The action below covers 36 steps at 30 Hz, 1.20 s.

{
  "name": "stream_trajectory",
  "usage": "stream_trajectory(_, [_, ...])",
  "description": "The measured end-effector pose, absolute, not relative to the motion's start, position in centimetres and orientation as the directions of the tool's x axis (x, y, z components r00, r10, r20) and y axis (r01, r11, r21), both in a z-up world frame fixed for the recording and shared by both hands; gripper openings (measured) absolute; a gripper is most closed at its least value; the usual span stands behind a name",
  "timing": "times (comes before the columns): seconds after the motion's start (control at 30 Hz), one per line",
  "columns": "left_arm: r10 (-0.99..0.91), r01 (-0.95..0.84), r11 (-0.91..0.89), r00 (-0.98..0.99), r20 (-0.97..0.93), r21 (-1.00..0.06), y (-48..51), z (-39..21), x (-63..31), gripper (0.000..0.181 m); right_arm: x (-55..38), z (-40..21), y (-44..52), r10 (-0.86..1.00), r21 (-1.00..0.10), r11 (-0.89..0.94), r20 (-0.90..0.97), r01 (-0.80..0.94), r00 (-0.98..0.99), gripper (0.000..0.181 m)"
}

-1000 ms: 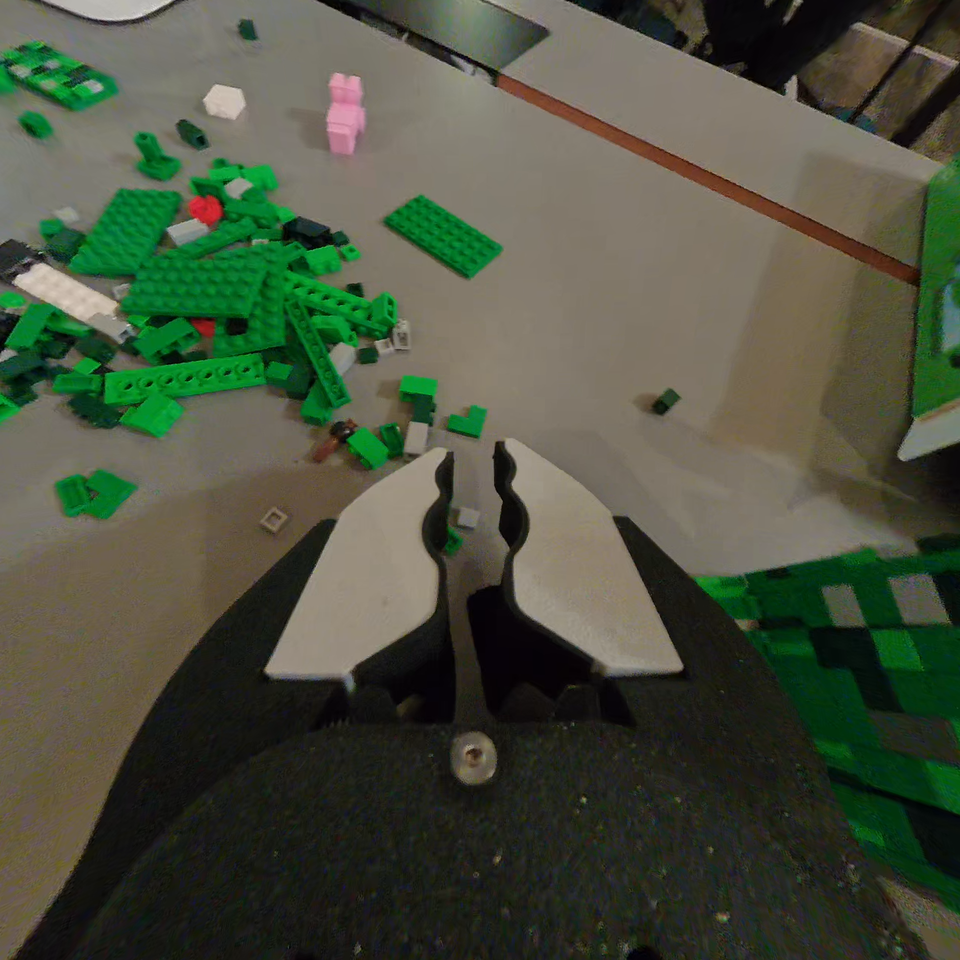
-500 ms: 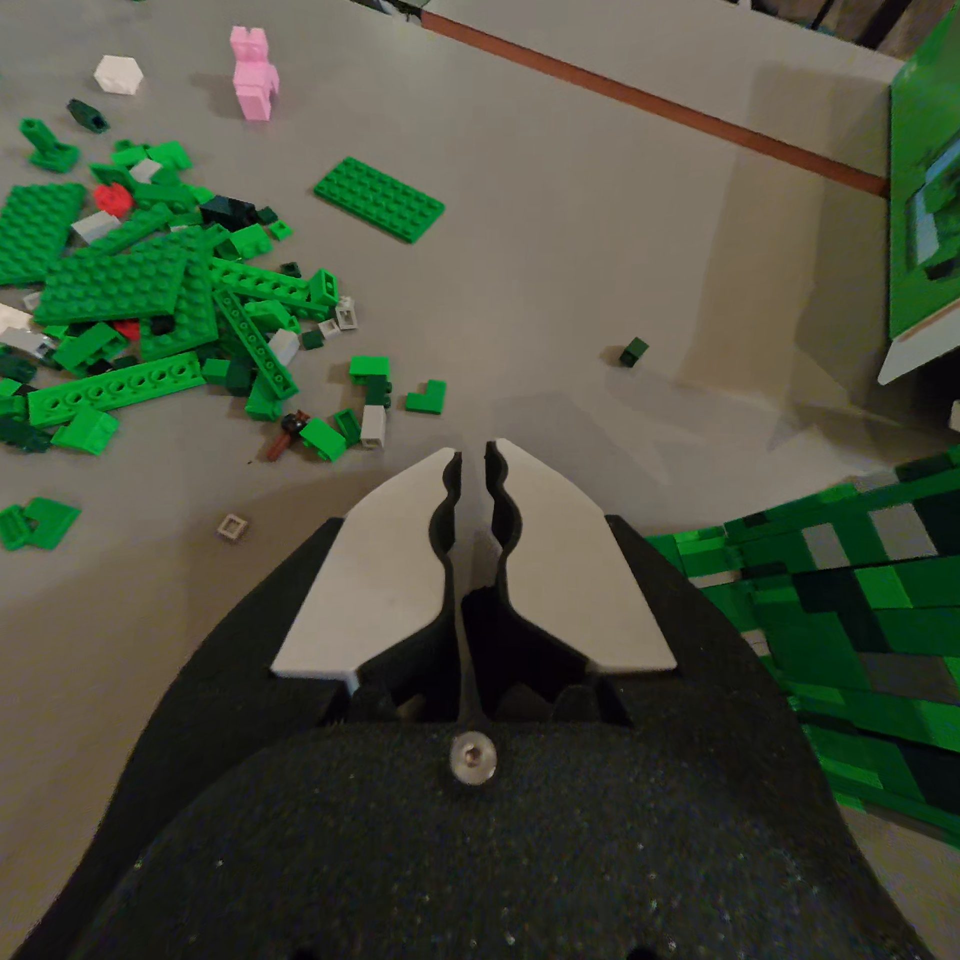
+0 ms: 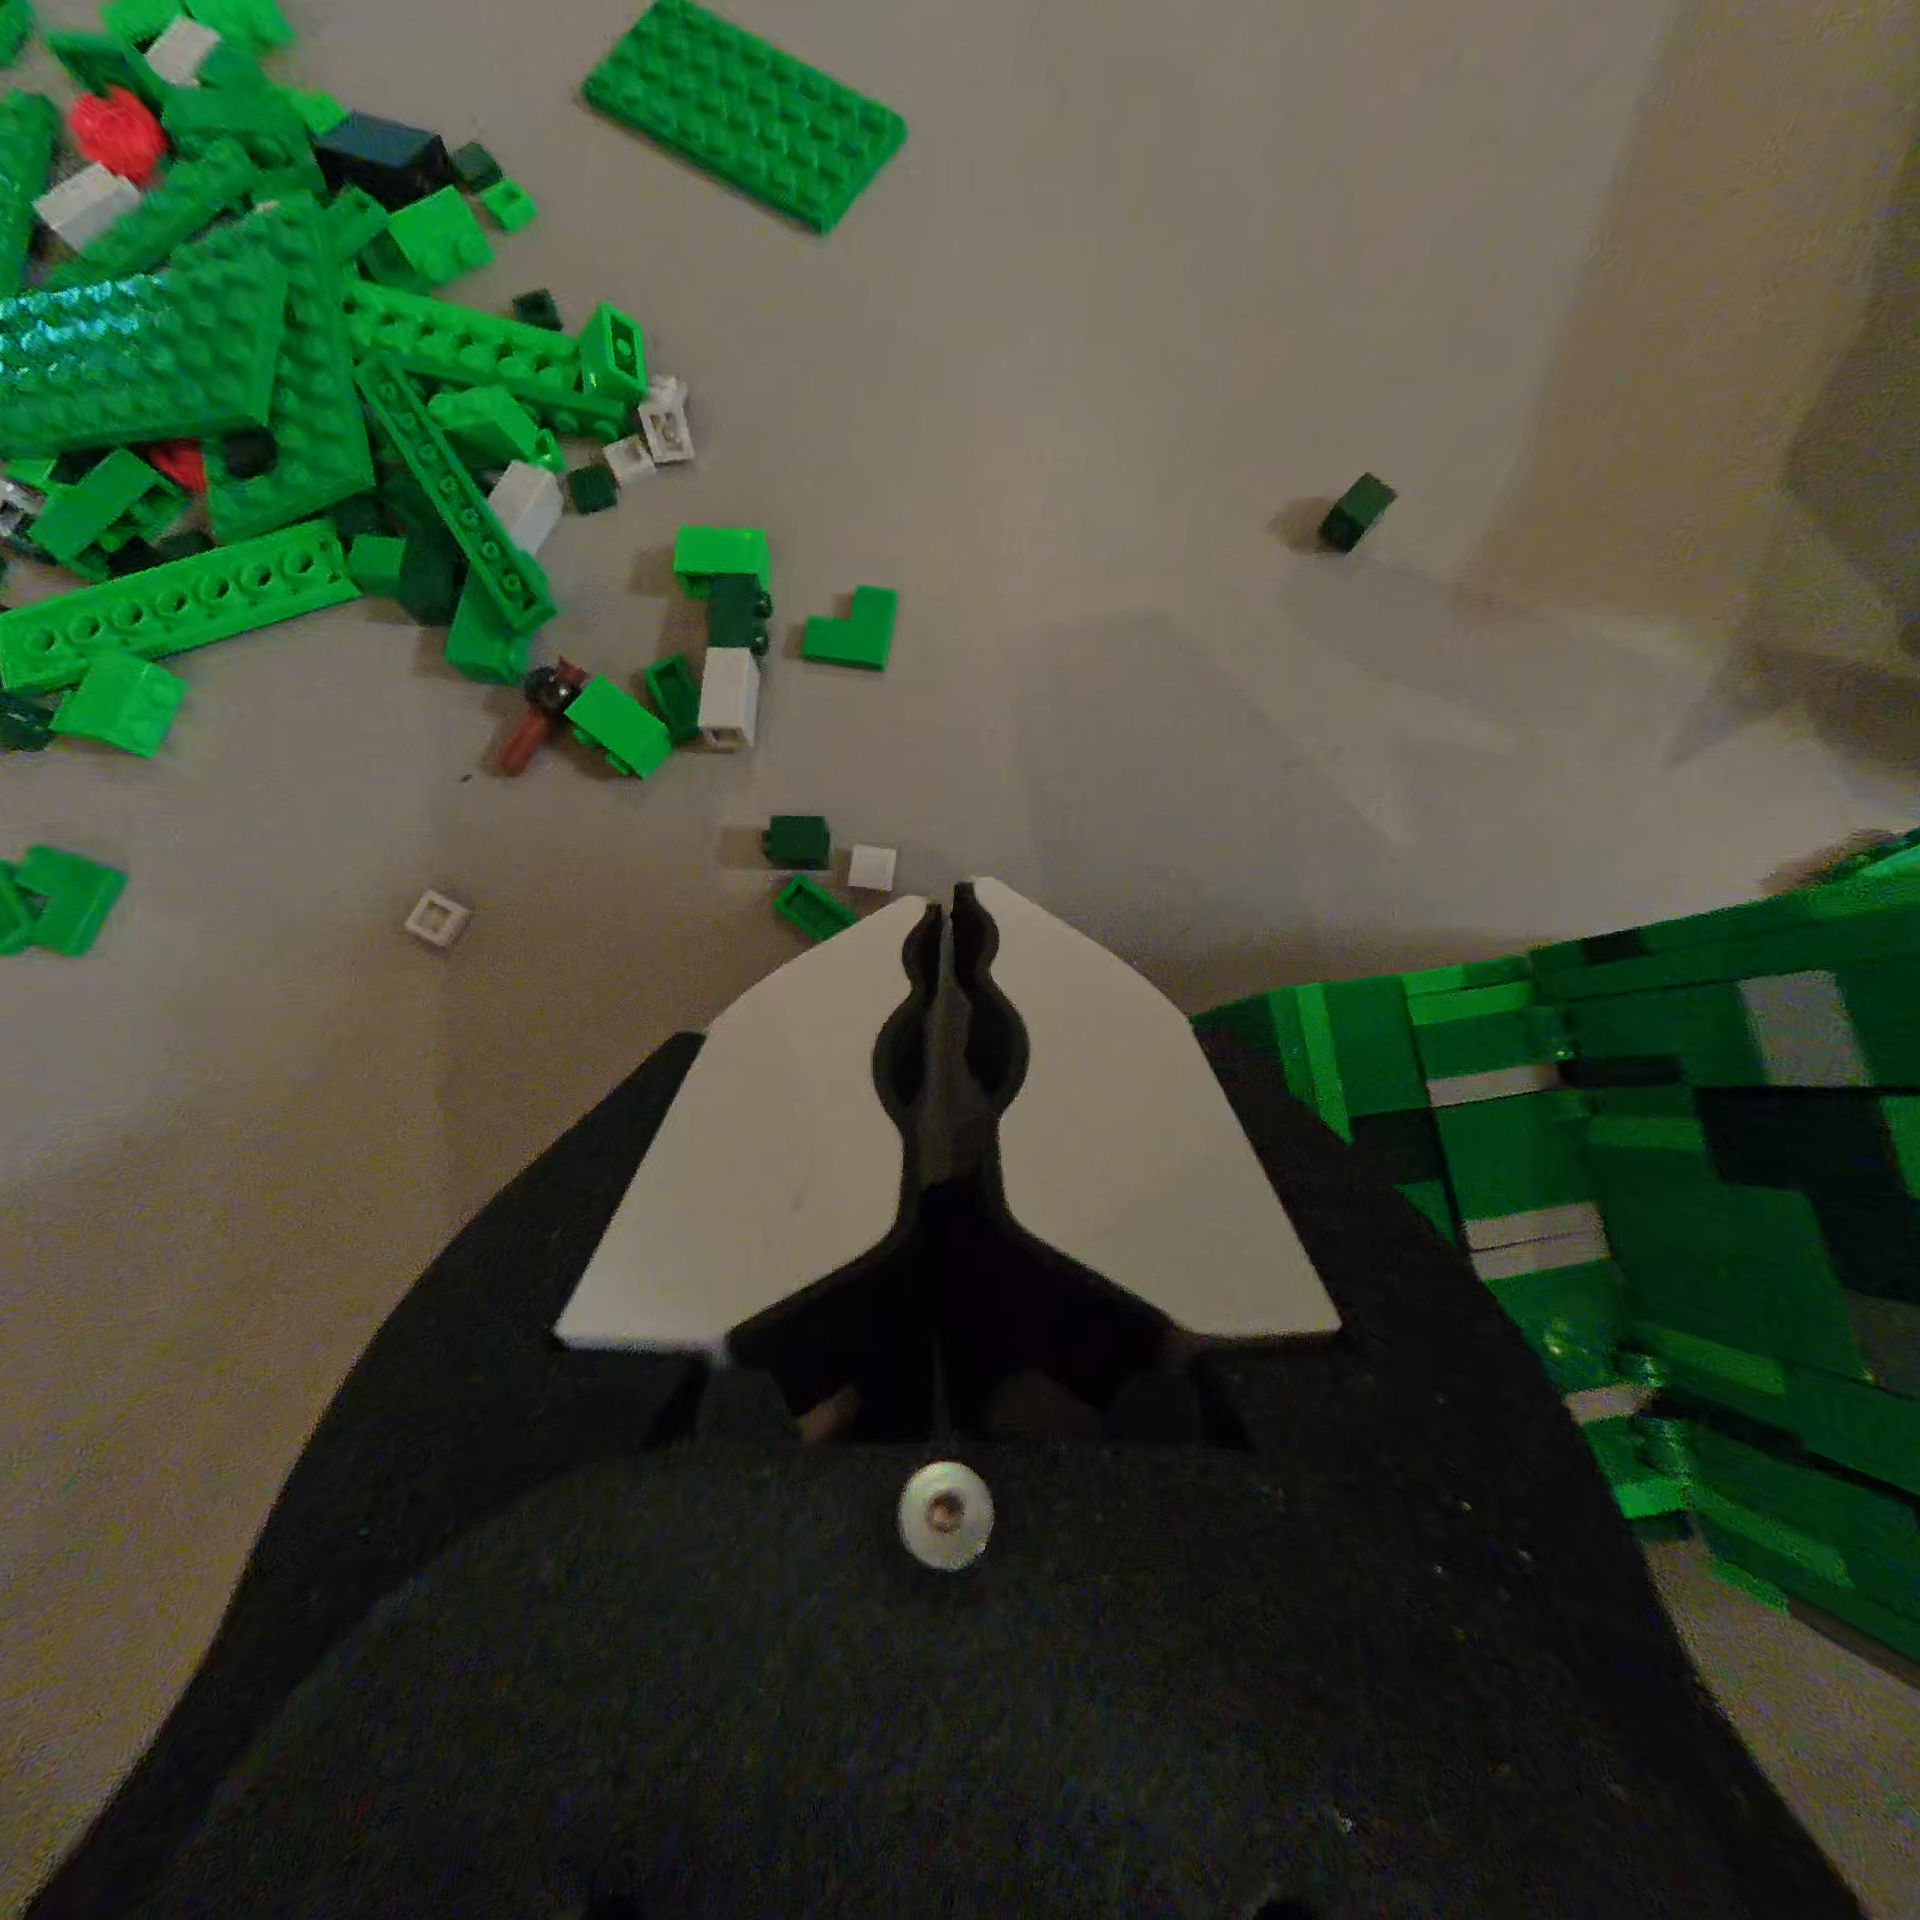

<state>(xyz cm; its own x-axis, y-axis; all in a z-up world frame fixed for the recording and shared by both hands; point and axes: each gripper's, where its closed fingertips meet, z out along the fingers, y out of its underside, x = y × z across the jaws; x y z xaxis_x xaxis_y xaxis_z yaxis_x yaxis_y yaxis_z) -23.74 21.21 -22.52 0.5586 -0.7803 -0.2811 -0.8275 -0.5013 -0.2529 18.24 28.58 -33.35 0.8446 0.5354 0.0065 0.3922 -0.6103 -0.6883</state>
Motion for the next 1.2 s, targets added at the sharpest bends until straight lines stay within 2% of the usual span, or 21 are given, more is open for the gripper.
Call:
stream_trajectory(0.17, [-0.78,-0.827,-0.502,0.56,-0.28,-0.253,21.2,-22.5,-23.8,0.0,17.4,-33.4,27.7,0.596,-0.683,-0.611,-0.064,0.4,0.8,0.005])
stream_trajectory(0.3, [-0.781,-0.828,-0.501,0.558,-0.28,-0.254,21.2,-22.5,-23.7,0.0,13.1,-31.8,24.4,0.841,-0.762,-0.4,-0.083,0.51,0.535,0.013])
stream_trajectory(0.37, [-0.784,-0.83,-0.497,0.554,-0.28,-0.253,21.2,-22.5,-23.6,0.0,12.4,-32.9,23.7,0.871,-0.72,-0.375,-0.059,0.584,0.487,0.015])
stream_trajectory(0.4, [-0.785,-0.832,-0.495,0.552,-0.281,-0.251,21.2,-22.6,-23.5,0.0,12.2,-33.6,23.4,0.879,-0.698,-0.381,-0.071,0.606,0.471,0.017])
stream_trajectory(0.5, [-0.794,-0.84,-0.484,0.539,-0.282,-0.245,21.1,-22.6,-23.2,0.0,11.0,-33.0,23.4,0.881,-0.735,-0.392,-0.128,0.554,0.455,0.018])
stream_trajectory(0.93, [-0.815,-0.861,-0.443,0.503,-0.289,-0.249,20.9,-22.4,-22.1,0.0,10.1,-33.5,23.3,0.886,-0.723,-0.394,-0.134,0.567,0.444,0.01])
stream_trajectory(1.07, [-0.843,-0.89,-0.393,0.449,-0.296,-0.232,20.6,-22.6,-20.7,0.0,5.8,-28.3,22.1,0.92,-0.852,-0.321,-0.175,0.414,0.351,0.01])
stream_trajectory(1.2, [-0.876,-0.923,-0.335,0.379,-0.298,-0.188,20.4,-23.2,-18.9,0.0,-2.4,-19.8,19.5,0.966,-0.966,-0.126,-0.067,0.224,0.251,0.01])
